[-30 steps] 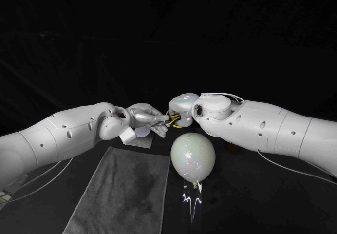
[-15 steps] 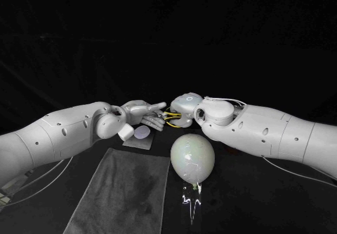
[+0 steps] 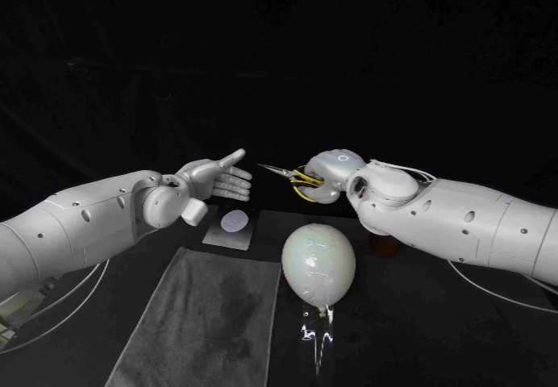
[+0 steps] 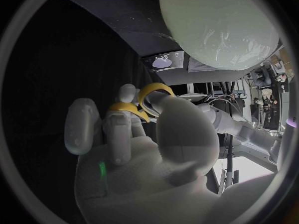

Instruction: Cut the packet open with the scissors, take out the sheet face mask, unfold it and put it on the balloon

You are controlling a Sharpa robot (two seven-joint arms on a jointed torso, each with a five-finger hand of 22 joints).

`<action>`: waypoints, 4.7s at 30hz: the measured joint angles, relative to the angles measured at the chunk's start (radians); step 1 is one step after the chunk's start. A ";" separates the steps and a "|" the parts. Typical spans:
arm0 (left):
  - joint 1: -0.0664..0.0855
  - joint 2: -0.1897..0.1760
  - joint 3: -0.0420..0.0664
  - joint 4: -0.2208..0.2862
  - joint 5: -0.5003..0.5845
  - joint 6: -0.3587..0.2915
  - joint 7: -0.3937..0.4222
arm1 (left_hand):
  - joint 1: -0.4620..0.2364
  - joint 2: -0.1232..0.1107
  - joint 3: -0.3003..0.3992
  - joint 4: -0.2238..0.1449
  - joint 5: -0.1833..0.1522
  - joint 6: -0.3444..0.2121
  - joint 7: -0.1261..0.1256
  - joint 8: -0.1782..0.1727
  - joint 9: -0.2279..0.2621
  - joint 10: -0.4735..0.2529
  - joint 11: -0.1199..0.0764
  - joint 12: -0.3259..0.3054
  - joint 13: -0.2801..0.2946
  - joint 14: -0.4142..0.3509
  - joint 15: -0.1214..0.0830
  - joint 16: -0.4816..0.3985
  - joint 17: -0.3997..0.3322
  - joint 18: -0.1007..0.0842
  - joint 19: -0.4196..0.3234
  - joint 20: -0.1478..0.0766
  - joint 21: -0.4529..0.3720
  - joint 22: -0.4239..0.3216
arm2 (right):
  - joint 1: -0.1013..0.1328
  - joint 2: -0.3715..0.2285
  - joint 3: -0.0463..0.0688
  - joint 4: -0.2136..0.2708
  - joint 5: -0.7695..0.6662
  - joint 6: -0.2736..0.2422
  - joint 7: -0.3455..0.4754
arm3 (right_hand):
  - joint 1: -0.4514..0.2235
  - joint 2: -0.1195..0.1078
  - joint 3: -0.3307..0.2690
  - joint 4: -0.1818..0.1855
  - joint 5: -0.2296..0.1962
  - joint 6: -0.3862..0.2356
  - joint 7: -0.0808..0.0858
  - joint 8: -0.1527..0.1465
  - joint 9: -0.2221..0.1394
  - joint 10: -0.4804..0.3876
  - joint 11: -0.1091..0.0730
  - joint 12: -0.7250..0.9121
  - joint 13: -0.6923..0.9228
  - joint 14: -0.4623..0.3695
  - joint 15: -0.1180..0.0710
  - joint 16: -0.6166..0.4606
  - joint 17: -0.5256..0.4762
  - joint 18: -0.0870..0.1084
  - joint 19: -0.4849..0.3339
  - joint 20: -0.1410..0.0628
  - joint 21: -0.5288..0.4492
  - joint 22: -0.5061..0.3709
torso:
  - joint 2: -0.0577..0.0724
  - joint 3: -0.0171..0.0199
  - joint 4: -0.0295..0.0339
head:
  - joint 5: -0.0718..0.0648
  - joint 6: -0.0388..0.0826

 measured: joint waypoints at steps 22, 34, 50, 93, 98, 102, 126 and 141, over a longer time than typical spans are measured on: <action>-0.033 -0.118 -0.016 0.058 0.071 -0.084 0.066 | 0.145 0.092 -0.005 -0.003 0.000 0.019 -0.003 0.000 0.014 0.007 -0.007 0.024 0.007 0.004 -0.004 0.027 0.010 -0.002 0.008 -0.007 0.000 0.001 | 0.003 -0.355 -0.001 0.292 0.785 -0.230 0.135 | -0.061 0.015 0.013 0.063 0.000 -0.048 -0.049 -0.014 -0.034 0.020 -0.013 0.020 0.000 0.002 -0.007 0.006 -0.001 -0.007 0.017 -0.068 -0.003 0.001 | -0.003 -0.0001 -0.0033 | -0.036 -0.009; -0.076 -0.170 -0.017 0.140 0.079 -0.104 0.109 | 0.208 0.106 -0.002 -0.006 0.000 0.026 -0.010 0.000 0.015 0.004 -0.011 0.028 0.007 0.004 -0.011 0.036 0.011 -0.003 0.008 -0.007 0.000 0.001 | -0.051 -0.534 -0.020 0.494 1.263 -0.292 0.280 | 0.196 -0.056 0.092 0.059 0.002 -0.187 0.041 -0.346 -0.253 -0.023 0.027 -0.024 -0.298 -0.067 0.085 -0.391 -0.305 0.063 -0.253 0.012 -0.457 -0.209 | -0.008 0.0043 -0.0094 | -0.086 -0.023; -0.113 -0.189 -0.017 0.178 -0.023 -0.111 0.196 | 0.520 0.039 0.076 -0.122 0.000 0.049 -0.027 -0.005 0.008 0.002 -0.034 0.028 -0.004 0.002 -0.024 0.040 0.010 -0.004 0.016 -0.015 0.004 0.002 | -0.181 -0.647 -0.029 0.656 1.577 -0.378 0.377 | 0.196 -0.073 -0.017 -0.021 0.000 0.008 0.035 -0.132 -0.150 0.021 0.028 -0.057 0.045 -0.002 0.016 -0.033 -0.001 0.015 -0.002 -0.045 -0.094 0.001 | -0.008 0.0058 -0.0106 | -0.177 -0.034; -0.208 -0.157 -0.016 0.118 -0.615 -0.343 0.377 | 0.537 -0.132 0.170 -0.146 0.000 -0.025 -0.017 -0.125 -0.058 -0.269 0.049 -0.012 -0.011 -0.342 0.079 -0.180 -0.149 -0.092 -0.481 0.018 -0.187 -0.032 | -0.265 -0.696 -0.037 0.740 1.458 -0.247 0.276 | 0.004 0.081 -0.243 0.088 0.000 0.032 0.012 0.188 0.003 0.061 -0.010 0.041 0.044 0.002 -0.023 0.003 0.000 -0.001 0.002 -0.091 -0.061 0.001 | -0.009 0.0033 -0.0064 | 0.053 -0.101; -0.210 -0.124 -0.016 0.080 -0.721 -0.371 0.373 | 0.567 -0.102 -0.007 -0.121 0.000 -0.062 -0.022 -0.141 -0.067 -0.419 0.029 -0.011 -0.014 -0.491 0.081 -0.228 -0.215 -0.105 -0.556 0.019 -0.214 -0.036 | -0.266 -0.693 -0.037 0.740 1.451 -0.230 0.292 | 0.004 0.081 -0.243 0.088 0.000 0.032 0.011 0.188 0.003 0.061 -0.010 0.041 0.044 0.002 -0.023 0.003 0.000 -0.001 0.002 -0.091 -0.061 0.001 | -0.009 0.0027 -0.0066 | 0.066 -0.105; -0.211 -0.093 -0.016 0.049 -0.795 -0.377 0.357 | 0.615 -0.110 -0.145 -0.042 0.000 -0.137 -0.029 -0.165 -0.088 -0.570 0.006 -0.018 -0.022 -0.634 0.081 -0.239 -0.269 -0.105 -0.581 0.016 -0.223 -0.037 | -0.266 -0.690 -0.037 0.739 1.447 -0.221 0.300 | 0.004 0.081 -0.243 0.088 0.000 0.032 0.011 0.188 0.003 0.061 -0.010 0.041 0.044 0.002 -0.024 0.002 0.000 -0.001 0.002 -0.091 -0.061 0.001 | -0.009 0.0027 -0.0077 | 0.076 -0.107; -0.210 0.053 -0.008 -0.159 -1.059 -0.308 0.239 | 0.661 -0.173 -0.218 0.004 0.004 -0.247 -0.045 -0.193 -0.113 -0.753 0.001 -0.030 -0.030 -0.756 0.040 -0.248 -0.317 -0.053 -0.660 -0.007 -0.245 -0.041 | -0.266 -0.681 -0.037 0.742 1.429 -0.192 0.307 | 0.004 0.081 -0.245 0.086 0.000 0.032 0.011 0.188 0.003 0.061 -0.010 0.041 0.044 0.002 -0.024 0.001 0.000 -0.008 0.002 -0.091 -0.061 0.001 | -0.010 0.0035 -0.0087 | 0.084 -0.117; -0.209 0.099 -0.007 -0.220 -1.128 -0.266 0.225 | 0.669 -0.155 -0.195 0.000 0.004 -0.250 -0.064 -0.187 -0.110 -0.746 -0.043 -0.030 -0.030 -0.688 0.049 -0.228 -0.296 -0.010 -0.625 0.007 -0.235 -0.033 | -0.266 -0.676 -0.037 0.744 1.414 -0.175 0.303 | 0.002 0.083 -0.246 0.085 0.000 0.032 0.011 0.188 0.003 0.061 -0.010 0.047 0.006 0.002 -0.022 0.001 0.000 -0.009 0.002 -0.091 -0.061 0.001 | -0.010 0.0026 -0.0088 | 0.083 -0.121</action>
